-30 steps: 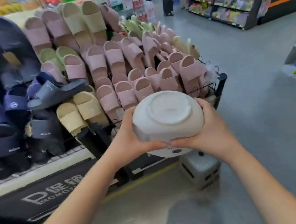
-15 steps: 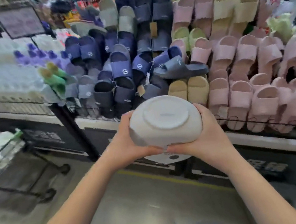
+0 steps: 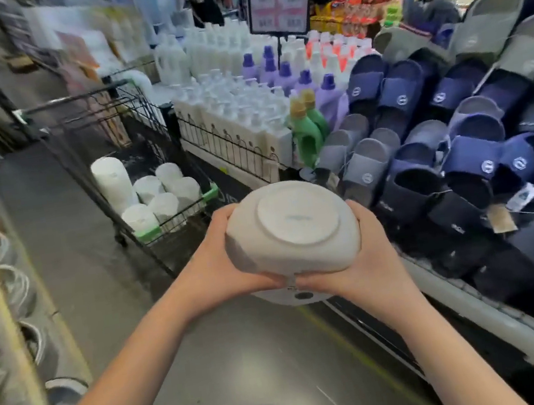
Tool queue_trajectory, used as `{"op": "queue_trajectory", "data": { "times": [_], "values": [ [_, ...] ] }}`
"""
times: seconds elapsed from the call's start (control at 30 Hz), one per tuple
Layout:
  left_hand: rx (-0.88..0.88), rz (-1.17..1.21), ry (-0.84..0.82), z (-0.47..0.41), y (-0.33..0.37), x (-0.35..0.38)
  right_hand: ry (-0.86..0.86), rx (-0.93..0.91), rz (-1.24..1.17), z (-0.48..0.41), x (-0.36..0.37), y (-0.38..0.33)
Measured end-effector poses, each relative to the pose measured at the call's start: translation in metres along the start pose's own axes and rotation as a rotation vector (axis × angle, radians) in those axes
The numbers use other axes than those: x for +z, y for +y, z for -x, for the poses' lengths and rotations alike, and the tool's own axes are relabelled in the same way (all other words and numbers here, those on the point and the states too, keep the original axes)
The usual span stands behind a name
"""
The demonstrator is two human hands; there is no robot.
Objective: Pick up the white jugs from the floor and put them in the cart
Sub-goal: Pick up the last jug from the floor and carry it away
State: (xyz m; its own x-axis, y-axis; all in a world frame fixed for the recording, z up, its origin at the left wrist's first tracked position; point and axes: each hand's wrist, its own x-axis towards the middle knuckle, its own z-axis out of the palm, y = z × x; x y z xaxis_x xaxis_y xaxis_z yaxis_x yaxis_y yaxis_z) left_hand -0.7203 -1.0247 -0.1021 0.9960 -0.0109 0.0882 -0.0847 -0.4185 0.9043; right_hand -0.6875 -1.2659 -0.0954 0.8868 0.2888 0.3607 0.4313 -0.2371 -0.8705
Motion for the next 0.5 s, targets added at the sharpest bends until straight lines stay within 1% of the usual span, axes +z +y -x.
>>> {"op": "queue_trajectory", "data": {
  "times": [0.03,0.13,0.23,0.3,0.5],
  "values": [
    [-0.017,-0.003,0.034,-0.003,-0.011,-0.025,-0.032,-0.016,-0.020,-0.020,0.024,0.000],
    [-0.032,-0.034,0.097,-0.012,-0.022,-0.069,-0.087,-0.032,-0.069,-0.058,0.067,-0.002],
    [-0.067,-0.047,0.194,-0.019,-0.038,-0.120,-0.163,-0.041,-0.130,-0.104,0.116,-0.007],
    [-0.086,-0.063,0.259,-0.026,-0.052,-0.148,-0.237,-0.054,-0.158,-0.132,0.144,-0.008],
    [-0.125,-0.083,0.406,-0.048,-0.097,-0.222,-0.365,-0.133,-0.192,-0.211,0.233,-0.005]
  ]
}}
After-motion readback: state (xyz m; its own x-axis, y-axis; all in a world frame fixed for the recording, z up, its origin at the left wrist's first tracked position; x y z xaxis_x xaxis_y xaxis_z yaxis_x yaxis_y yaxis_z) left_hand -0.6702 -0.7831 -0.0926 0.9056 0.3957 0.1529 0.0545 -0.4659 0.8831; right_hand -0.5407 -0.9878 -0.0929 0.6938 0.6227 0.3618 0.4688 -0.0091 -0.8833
